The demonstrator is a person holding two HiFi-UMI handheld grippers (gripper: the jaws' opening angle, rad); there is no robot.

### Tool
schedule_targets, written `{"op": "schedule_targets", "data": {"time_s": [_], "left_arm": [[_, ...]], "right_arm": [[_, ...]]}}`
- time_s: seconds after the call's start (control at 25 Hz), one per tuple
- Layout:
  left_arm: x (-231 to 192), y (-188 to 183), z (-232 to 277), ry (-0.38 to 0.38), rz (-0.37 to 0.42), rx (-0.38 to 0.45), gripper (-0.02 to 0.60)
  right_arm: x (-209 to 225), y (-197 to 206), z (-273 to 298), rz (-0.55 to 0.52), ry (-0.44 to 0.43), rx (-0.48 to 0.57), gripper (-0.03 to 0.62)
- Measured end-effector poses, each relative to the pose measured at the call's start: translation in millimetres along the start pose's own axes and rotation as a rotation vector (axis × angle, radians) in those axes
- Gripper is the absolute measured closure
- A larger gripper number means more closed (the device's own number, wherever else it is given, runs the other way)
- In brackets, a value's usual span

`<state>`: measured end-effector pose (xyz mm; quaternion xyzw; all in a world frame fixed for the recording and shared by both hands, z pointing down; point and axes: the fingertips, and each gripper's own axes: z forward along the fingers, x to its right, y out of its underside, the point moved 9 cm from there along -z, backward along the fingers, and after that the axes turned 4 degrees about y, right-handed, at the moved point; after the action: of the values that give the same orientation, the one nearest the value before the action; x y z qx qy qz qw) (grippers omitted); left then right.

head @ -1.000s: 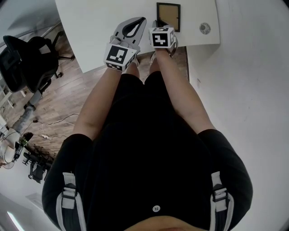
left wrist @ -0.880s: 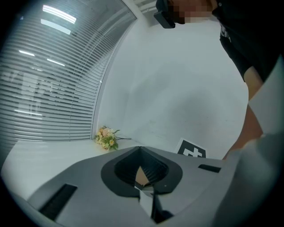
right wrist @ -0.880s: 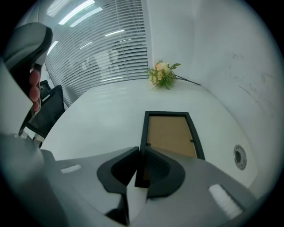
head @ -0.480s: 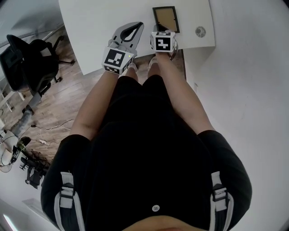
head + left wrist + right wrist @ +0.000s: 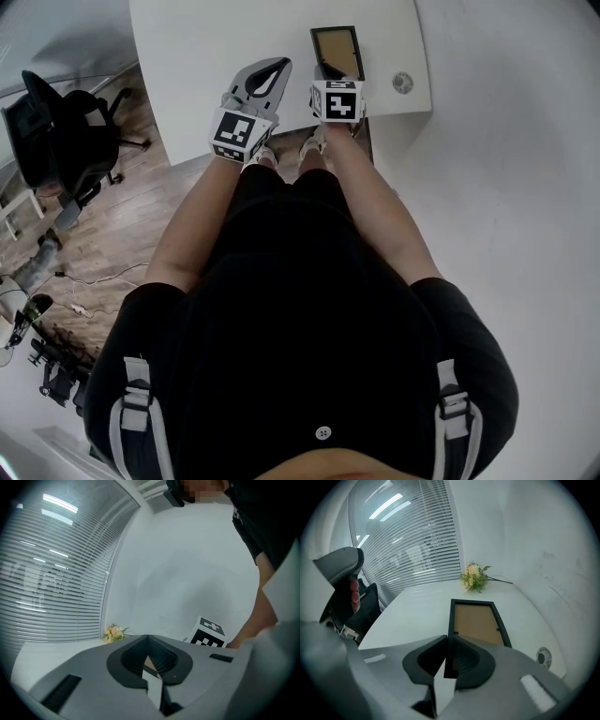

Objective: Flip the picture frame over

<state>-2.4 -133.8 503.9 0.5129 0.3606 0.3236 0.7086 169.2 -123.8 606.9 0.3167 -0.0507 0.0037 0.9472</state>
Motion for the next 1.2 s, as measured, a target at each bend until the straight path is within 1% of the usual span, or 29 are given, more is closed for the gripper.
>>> {"op": "schedule_targets", "data": {"time_s": [0.2,0.44,0.64,0.76,0.96,1.08,1.2], "left_arm": [[1,-8,-2,-0.013,0.015,0.028,0.575],[0,-22,-6,-0.032,0.023,0.044,0.575],[0,-23,-16,-0.044,0.032,0.013,0.575],[-2,-26,-21,-0.057,0.039,0.022,0.575],[-9,-31,-29,-0.081,0.045,0.027,0.575],[-12,-35,-33,-0.094,0.043,0.046,0.575],[-12,-33,-34,-0.103,0.039,0.04,0.575]], "right_arm": [[-2,-6,-11,0.034,-0.058,0.018,0.544],[-3,-16,-21,0.119,-0.163,0.044,0.545],[-8,-24,-34,0.172,-0.243,0.057,0.543],[-9,-28,-41,0.209,-0.296,0.054,0.543],[-11,-30,-46,0.304,-0.416,0.053,0.543],[-13,-39,-52,0.387,-0.492,0.069,0.543],[-10,-40,-51,0.453,-0.546,0.079,0.543]]}}
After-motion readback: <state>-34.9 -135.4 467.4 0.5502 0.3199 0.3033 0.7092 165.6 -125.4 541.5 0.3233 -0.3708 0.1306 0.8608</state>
